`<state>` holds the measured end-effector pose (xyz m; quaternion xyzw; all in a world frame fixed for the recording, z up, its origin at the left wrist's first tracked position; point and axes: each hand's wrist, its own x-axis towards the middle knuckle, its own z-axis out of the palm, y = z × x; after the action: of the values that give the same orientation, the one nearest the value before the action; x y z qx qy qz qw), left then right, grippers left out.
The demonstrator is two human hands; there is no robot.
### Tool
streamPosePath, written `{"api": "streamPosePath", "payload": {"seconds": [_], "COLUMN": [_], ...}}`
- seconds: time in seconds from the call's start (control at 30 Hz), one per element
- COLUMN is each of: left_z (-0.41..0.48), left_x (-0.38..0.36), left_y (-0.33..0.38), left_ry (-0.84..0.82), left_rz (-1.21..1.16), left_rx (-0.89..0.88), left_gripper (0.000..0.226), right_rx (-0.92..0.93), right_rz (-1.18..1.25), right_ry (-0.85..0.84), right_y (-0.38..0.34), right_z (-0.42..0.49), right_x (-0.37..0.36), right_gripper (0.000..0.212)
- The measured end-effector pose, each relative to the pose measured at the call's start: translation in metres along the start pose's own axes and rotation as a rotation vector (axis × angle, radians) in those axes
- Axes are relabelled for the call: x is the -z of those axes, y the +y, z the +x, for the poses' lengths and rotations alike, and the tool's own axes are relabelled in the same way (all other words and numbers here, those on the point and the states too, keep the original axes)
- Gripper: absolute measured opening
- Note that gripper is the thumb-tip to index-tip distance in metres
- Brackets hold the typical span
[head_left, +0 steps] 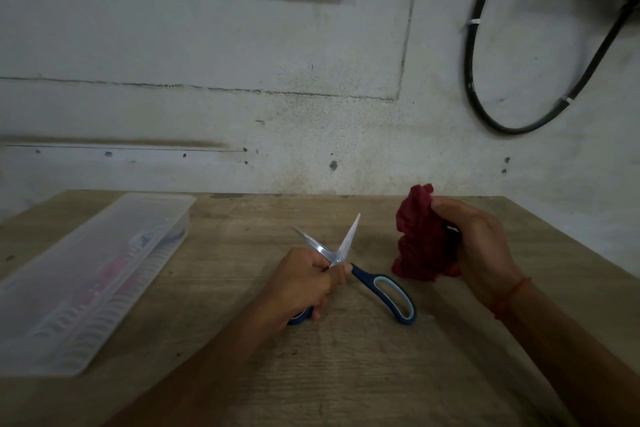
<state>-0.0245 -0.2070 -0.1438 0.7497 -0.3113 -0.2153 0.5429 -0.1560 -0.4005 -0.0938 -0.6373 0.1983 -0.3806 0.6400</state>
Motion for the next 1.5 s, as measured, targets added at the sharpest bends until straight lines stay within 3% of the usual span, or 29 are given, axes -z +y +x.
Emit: {"api": "streamPosePath", "payload": {"seconds": [0.13, 0.23, 0.33, 0.5, 0.57, 0.73, 0.9, 1.07, 1.3, 1.5], "left_z": [0.0, -0.004, -0.011, -0.02, -0.019, -0.014, -0.004, 0.003, 0.001, -0.01], "left_x": [0.0, 0.0, -0.002, -0.002, 0.0, 0.013, 0.022, 0.022, 0.019, 0.007], "left_y": [0.001, 0.003, 0.002, 0.012, 0.014, 0.008, -0.006, -0.01, -0.009, 0.0], "left_ry": [-0.001, 0.008, 0.057, 0.105, 0.203, 0.551, 0.548, 0.479, 0.396, 0.309], "left_rz": [0.005, -0.005, 0.002, -0.038, 0.054, 0.559, 0.814, 0.814, 0.802, 0.79], "left_rx": [0.002, -0.034, -0.138, -0.323, -0.423, -0.898, -1.069, -1.002, -0.813, -0.574], "left_gripper": [0.031, 0.031, 0.031, 0.012, 0.015, 0.022, 0.031, 0.033, 0.044, 0.053], "right_rx": [0.081, -0.011, -0.022, 0.074, 0.113, 0.209, 0.12, 0.205, 0.5, 0.812], "right_rz": [-0.004, -0.182, -0.298, -0.308, -0.287, -0.212, -0.144, -0.206, -0.4, -0.755], "right_ry": [-0.018, -0.065, -0.098, -0.118, -0.089, 0.09, 0.104, 0.107, 0.195, -0.166], "right_y": [0.001, 0.016, 0.018, 0.016, 0.016, 0.014, 0.016, 0.015, 0.007, 0.023], "right_z": [0.002, 0.002, 0.004, -0.002, -0.003, 0.0, 0.005, 0.005, -0.001, -0.028], "right_x": [-0.001, -0.006, -0.007, -0.012, -0.016, -0.013, -0.004, 0.002, 0.001, -0.035], "right_gripper": [0.022, 0.017, 0.016, 0.015, 0.014, 0.015, 0.02, 0.018, 0.017, 0.023]}}
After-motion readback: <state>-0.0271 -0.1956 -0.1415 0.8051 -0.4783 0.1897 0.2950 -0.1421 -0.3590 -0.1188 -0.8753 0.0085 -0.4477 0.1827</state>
